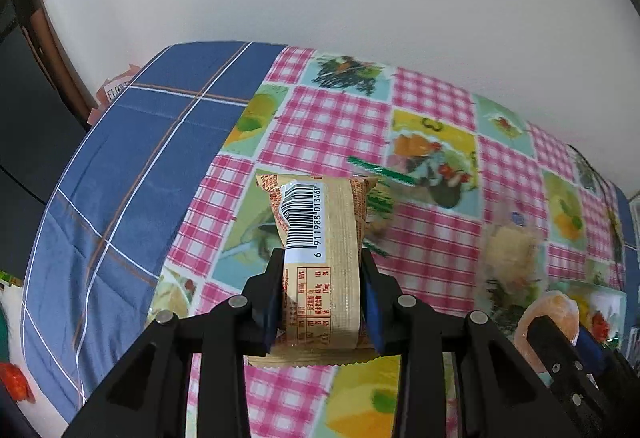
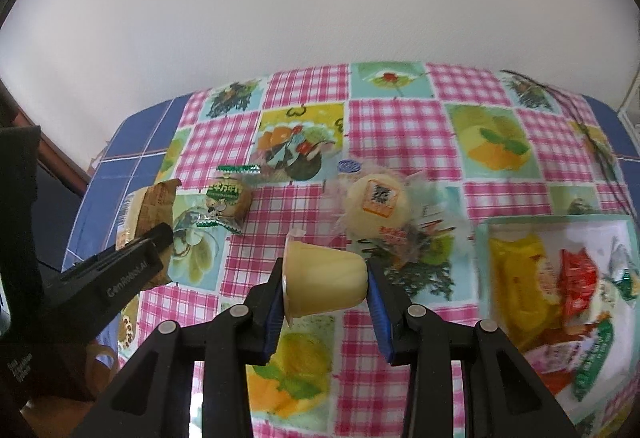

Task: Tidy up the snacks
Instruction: 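Lift and carry pudding cup to tray while left tool carries wafer packet, then release pudding cup into tray with right tool while left tool releases wafer packet, then move right tool toward steamed bun packet while left tool approaches green cookie packet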

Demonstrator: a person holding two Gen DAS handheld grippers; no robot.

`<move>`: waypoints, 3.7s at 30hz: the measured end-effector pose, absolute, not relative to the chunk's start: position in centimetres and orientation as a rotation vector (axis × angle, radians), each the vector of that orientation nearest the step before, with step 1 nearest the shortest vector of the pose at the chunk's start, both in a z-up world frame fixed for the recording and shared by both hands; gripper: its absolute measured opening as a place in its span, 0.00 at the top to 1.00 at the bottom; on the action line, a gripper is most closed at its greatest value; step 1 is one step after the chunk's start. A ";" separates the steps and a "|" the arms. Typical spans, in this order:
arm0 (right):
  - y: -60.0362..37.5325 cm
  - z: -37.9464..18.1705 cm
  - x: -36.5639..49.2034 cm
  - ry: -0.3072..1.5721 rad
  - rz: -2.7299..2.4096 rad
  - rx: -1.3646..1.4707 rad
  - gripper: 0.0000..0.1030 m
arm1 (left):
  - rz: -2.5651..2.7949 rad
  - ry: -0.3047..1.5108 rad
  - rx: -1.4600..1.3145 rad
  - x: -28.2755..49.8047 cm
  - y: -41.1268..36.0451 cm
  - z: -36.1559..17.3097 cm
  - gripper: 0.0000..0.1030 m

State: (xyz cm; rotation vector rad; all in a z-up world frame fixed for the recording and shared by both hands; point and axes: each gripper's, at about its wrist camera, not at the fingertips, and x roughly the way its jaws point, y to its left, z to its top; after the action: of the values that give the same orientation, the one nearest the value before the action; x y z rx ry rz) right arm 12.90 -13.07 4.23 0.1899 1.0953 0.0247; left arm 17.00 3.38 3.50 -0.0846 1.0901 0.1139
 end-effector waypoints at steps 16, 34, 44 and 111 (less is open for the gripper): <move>-17.9 8.8 7.6 1.026 -0.021 0.201 0.61 | 0.054 1.045 -0.043 11.3 -2.1 6.6 0.65; -26.9 6.7 4.8 1.083 -0.144 0.281 0.61 | -0.064 1.063 -0.017 8.0 -9.7 6.3 0.65; -35.4 5.8 3.0 1.089 -0.280 0.371 0.61 | -0.199 1.046 0.122 5.6 -18.4 6.4 0.65; -38.9 2.7 1.7 1.214 -0.343 0.359 0.00 | -0.116 1.181 0.046 7.5 -17.0 2.8 0.08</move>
State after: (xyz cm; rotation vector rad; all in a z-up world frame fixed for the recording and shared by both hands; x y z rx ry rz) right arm 1.69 -38.92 2.67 0.3594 1.2143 -0.3426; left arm 7.50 -17.04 2.80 0.0461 1.1811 -0.1165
